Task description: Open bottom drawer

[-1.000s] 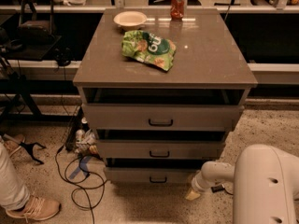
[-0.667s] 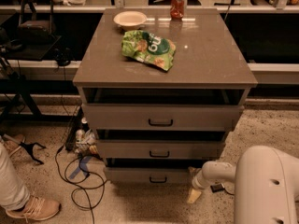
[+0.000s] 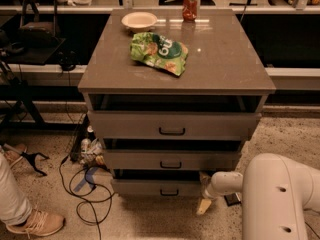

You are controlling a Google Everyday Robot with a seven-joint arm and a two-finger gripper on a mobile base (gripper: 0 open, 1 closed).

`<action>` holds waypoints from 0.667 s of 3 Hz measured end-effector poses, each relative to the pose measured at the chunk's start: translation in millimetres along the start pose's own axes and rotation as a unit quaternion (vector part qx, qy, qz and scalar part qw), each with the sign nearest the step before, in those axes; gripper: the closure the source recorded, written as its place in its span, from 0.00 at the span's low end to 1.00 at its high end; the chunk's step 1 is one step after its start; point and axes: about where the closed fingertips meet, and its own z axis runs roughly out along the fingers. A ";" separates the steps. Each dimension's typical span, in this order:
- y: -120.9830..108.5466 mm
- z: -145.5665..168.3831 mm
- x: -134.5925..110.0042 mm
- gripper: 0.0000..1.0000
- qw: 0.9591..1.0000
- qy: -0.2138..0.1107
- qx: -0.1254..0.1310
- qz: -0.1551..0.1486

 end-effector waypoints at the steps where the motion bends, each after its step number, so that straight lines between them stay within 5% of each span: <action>1: -10.9 17.6 -4.8 0.00 1.000 0.002 -0.005 -0.004; 2: -14.3 32.6 -4.3 0.14 1.000 0.006 -0.018 -0.001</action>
Offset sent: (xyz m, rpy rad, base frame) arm 0.0366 0.0120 -0.0420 -0.0155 0.0718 0.0072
